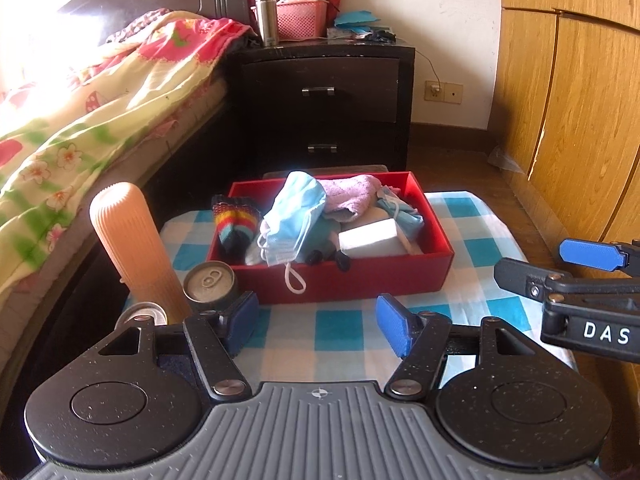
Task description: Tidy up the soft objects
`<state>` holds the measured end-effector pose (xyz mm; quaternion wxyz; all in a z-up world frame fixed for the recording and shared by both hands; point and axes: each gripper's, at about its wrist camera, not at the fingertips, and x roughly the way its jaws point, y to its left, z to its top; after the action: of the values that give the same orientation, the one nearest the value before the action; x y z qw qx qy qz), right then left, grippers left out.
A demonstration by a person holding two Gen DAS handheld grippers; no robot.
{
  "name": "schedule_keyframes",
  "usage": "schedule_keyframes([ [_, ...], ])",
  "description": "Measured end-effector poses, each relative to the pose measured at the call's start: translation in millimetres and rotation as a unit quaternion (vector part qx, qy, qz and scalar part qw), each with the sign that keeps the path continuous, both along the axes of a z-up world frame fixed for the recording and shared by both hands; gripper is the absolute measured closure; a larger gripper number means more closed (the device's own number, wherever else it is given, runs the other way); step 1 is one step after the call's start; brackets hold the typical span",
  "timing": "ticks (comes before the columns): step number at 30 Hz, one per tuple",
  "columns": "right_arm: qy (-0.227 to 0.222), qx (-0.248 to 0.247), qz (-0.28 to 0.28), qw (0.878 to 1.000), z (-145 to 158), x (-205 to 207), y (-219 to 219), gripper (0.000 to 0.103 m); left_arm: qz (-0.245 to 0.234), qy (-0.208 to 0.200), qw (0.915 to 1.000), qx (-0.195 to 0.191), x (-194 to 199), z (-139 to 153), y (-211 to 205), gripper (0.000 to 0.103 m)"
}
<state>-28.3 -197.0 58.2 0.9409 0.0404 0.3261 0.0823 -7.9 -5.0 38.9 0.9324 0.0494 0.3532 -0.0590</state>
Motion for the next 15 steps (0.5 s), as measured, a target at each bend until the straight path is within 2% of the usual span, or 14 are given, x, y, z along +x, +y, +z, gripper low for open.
schedule_keyframes([
  [5,-0.012,0.014,-0.011,1.000,4.6,-6.8,-1.9,0.046,-0.002,-0.007,1.0000,-0.004,-4.9,2.4,-3.1,0.034],
  [8,-0.017,0.018,-0.014,1.000,5.3,-10.3,-1.0,0.042,0.000,-0.009,0.9999,-0.007,-5.2,2.7,-3.8,0.034],
  [15,-0.024,0.026,-0.026,0.999,4.6,-11.3,0.1,0.042,0.008,-0.008,0.9995,-0.029,-4.1,3.7,-0.1,0.032],
])
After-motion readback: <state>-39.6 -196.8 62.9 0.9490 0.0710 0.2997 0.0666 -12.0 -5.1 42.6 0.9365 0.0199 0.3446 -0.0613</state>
